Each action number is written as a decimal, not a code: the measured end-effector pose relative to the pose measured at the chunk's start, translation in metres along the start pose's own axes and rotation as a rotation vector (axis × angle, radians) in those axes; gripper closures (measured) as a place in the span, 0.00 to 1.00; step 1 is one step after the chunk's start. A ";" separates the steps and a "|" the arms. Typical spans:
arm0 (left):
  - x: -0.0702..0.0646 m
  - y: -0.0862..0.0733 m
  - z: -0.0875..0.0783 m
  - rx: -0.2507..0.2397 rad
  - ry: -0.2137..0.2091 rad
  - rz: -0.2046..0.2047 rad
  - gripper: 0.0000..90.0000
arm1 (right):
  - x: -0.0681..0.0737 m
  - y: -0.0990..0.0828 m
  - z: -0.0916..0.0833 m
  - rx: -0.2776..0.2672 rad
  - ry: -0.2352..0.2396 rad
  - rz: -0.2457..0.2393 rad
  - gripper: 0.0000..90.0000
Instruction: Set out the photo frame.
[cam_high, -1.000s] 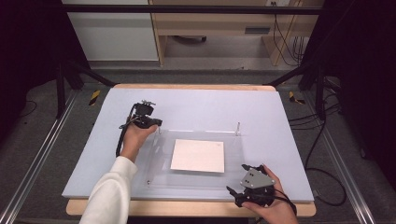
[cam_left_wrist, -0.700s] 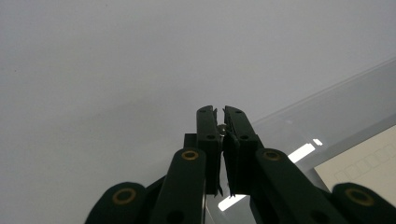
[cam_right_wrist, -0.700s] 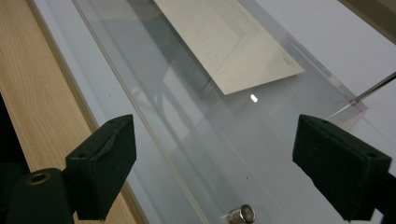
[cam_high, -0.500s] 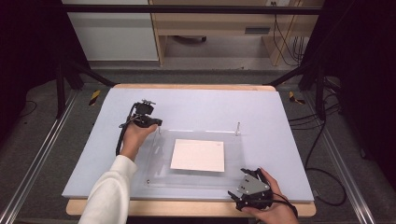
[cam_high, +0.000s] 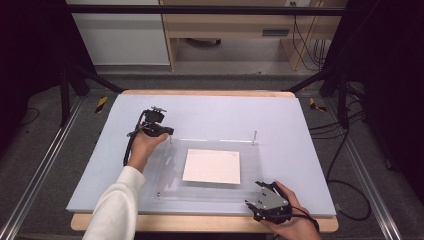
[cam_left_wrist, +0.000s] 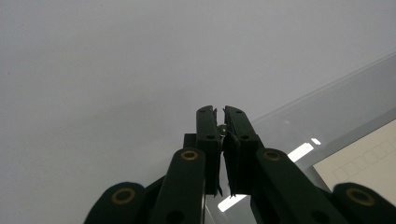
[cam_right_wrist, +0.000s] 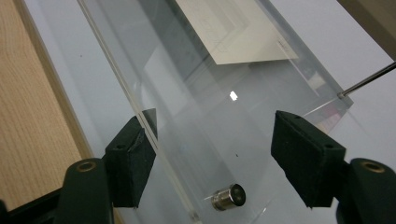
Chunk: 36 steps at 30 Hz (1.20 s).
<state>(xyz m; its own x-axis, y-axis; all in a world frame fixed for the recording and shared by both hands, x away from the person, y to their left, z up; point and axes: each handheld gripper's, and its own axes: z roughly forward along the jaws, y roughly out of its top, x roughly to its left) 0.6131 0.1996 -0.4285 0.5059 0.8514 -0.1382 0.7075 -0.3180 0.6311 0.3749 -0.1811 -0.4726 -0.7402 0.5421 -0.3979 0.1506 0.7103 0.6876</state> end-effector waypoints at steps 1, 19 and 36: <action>0.000 0.000 0.000 -0.003 0.000 0.002 0.94 | 0.000 0.000 0.000 0.003 0.000 -0.001 0.37; -0.005 -0.010 -0.010 -0.096 0.012 0.071 0.84 | 0.000 0.012 -0.009 0.015 -0.025 0.023 0.45; -0.039 -0.028 -0.081 -0.272 0.007 0.242 0.32 | -0.017 0.029 -0.020 0.001 0.000 0.071 0.50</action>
<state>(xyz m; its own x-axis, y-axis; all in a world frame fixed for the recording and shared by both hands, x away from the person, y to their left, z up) 0.5339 0.2089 -0.3790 0.6382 0.7686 0.0447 0.4104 -0.3887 0.8249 0.3785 -0.1786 -0.4333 -0.7276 0.5910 -0.3484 0.2031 0.6706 0.7134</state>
